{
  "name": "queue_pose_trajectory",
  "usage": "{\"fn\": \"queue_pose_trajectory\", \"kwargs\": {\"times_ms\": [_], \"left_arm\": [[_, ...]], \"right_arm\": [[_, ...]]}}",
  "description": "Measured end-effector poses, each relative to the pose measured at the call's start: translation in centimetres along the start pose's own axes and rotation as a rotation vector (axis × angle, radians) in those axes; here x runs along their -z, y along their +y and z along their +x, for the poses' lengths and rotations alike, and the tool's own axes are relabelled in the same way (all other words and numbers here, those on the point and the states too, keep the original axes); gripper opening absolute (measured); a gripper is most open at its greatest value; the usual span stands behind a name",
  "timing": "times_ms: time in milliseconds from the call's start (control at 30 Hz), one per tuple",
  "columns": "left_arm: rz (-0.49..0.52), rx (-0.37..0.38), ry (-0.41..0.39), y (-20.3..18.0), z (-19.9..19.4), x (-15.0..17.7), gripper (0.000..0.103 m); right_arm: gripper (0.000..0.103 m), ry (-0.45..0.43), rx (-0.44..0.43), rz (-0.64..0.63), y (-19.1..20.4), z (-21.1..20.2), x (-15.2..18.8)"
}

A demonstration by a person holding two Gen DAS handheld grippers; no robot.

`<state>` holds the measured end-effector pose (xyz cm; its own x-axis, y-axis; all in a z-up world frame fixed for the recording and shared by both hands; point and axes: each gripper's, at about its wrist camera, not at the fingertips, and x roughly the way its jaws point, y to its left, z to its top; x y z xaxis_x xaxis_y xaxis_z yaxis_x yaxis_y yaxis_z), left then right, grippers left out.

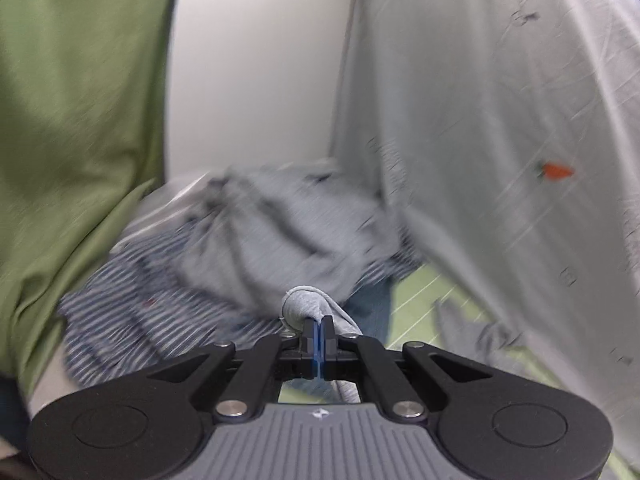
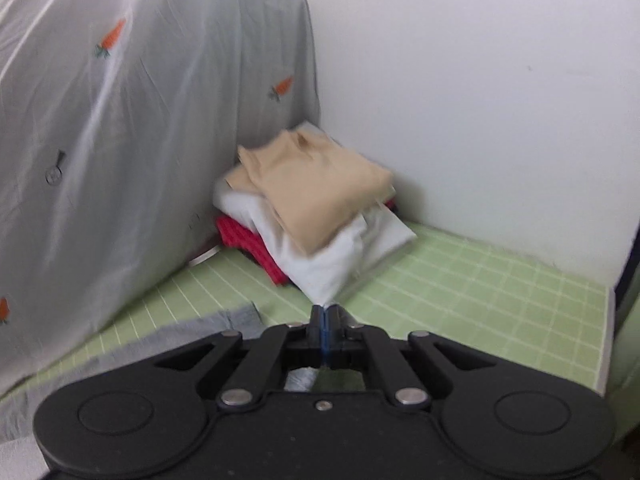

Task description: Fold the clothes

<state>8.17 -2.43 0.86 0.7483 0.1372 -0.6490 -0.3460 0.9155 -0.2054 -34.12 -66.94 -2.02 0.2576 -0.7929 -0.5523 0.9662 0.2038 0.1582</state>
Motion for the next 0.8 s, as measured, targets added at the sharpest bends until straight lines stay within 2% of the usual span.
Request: {"fn": "queue_pose_trajectory", "kwargs": {"times_ms": [167,267,333,367,400,533,633,733,800], "left_arm": [[-0.024,-0.064,0.11,4.6,0.0,3.5,0.001],[-0.007,-0.091,0.162,6.0,-0.3,4.9,0.003],[0.012,-0.109,0.172,6.2,-0.9,5.4,0.009],[0.022,-0.104,0.171,6.1,-1.4,5.6,0.02],[0.033,-0.093,0.167,6.0,-1.9,5.7,0.029],[0.085,-0.035,0.146,3.9,-4.0,6.1,0.052],[0.143,0.025,0.135,0.9,-5.5,6.8,0.061],[0.193,0.065,0.124,-2.2,-7.1,8.3,0.069],[0.218,0.088,0.142,-4.3,-8.1,10.0,0.069]], "right_arm": [[0.0,0.155,0.04,-0.003,-3.6,0.0,5.0],[0.003,0.227,0.04,0.021,-5.1,-0.2,6.7],[0.015,0.24,0.042,0.036,-5.8,-0.7,7.2],[0.033,0.24,0.033,0.041,-6.1,-1.0,7.1],[0.044,0.24,0.024,0.046,-6.3,-1.2,7.1],[0.05,0.238,-0.017,0.07,-7.2,-1.7,6.5],[0.055,0.227,-0.054,0.105,-7.9,-1.7,5.4],[0.065,0.222,-0.103,0.128,-8.8,-1.1,4.2],[0.068,0.24,-0.111,0.111,-9.3,0.1,3.9]]}}
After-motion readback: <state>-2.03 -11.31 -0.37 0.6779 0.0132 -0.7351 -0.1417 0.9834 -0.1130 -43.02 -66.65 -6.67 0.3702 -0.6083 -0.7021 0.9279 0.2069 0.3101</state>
